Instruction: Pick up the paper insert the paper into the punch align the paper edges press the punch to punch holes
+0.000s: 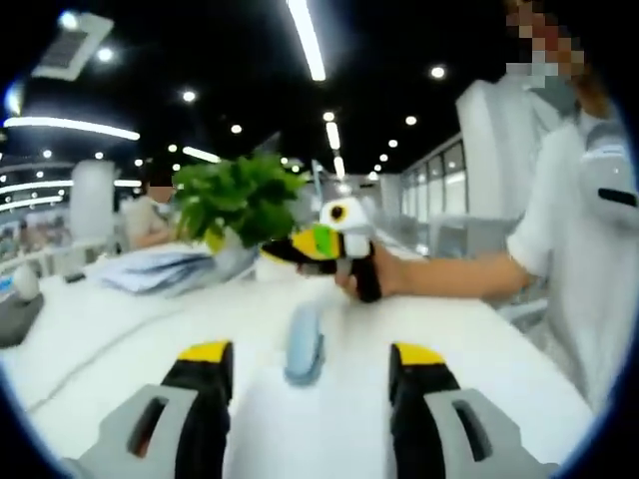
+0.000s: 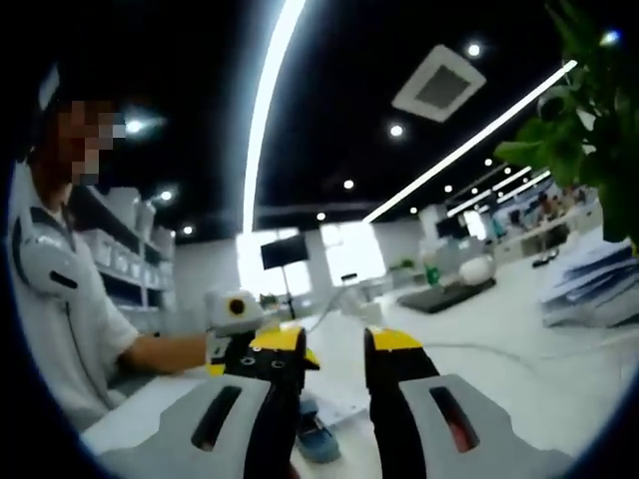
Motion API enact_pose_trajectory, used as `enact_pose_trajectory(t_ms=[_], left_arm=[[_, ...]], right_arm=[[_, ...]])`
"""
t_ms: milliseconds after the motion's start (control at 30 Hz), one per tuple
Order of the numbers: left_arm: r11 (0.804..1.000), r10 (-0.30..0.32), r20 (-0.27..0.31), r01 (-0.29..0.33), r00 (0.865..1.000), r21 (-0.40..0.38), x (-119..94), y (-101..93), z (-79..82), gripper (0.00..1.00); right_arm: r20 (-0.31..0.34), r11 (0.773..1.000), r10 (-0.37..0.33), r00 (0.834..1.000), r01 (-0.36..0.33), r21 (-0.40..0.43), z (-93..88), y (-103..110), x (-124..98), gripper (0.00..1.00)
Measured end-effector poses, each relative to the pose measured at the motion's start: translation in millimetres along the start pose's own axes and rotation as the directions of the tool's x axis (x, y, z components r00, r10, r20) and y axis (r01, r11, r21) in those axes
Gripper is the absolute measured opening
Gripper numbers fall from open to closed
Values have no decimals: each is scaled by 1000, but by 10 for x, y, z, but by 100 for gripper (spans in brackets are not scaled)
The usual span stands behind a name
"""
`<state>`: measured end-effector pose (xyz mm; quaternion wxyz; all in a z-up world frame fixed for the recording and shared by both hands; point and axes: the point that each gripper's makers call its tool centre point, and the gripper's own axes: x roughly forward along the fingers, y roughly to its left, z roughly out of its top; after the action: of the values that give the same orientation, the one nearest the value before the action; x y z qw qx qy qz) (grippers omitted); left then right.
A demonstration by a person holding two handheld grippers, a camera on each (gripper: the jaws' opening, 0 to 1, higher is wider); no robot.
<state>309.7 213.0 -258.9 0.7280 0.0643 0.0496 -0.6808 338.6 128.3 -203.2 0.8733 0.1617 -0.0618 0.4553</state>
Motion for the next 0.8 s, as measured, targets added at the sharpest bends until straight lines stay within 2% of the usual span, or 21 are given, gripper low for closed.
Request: enact_pose_trajectory(t_ms=[33,167,267,467,700,800], left_arm=[[1000,18,-15,-18,1000,-3,-134,13,-69,64],[999,48,-53,-49,997,-13,-438,35,-264,68],[997,66,-59,-68,996,-33,-563,74,-337,68],[995,67,-48,-71,997,-74,-640,140,-387,66],[995,84,-104,-88,991,-37,-638,175,-524,65],[997,71,-124,-75,990,-34,-627,151,-567,65]], right_arm=[[-10,1000,-3,1000,3,-6,-23,-2,5,28],[-26,1000,-13,1000,13,-4,-57,-10,-3,29],[-30,1000,-17,999,17,-1,-65,-25,-11,30],[-55,1000,-19,998,19,-1,-126,-18,-12,30],[-80,1000,-28,996,27,-11,-179,-40,-18,30],[-91,1000,-25,996,24,-6,-215,-17,5,30]])
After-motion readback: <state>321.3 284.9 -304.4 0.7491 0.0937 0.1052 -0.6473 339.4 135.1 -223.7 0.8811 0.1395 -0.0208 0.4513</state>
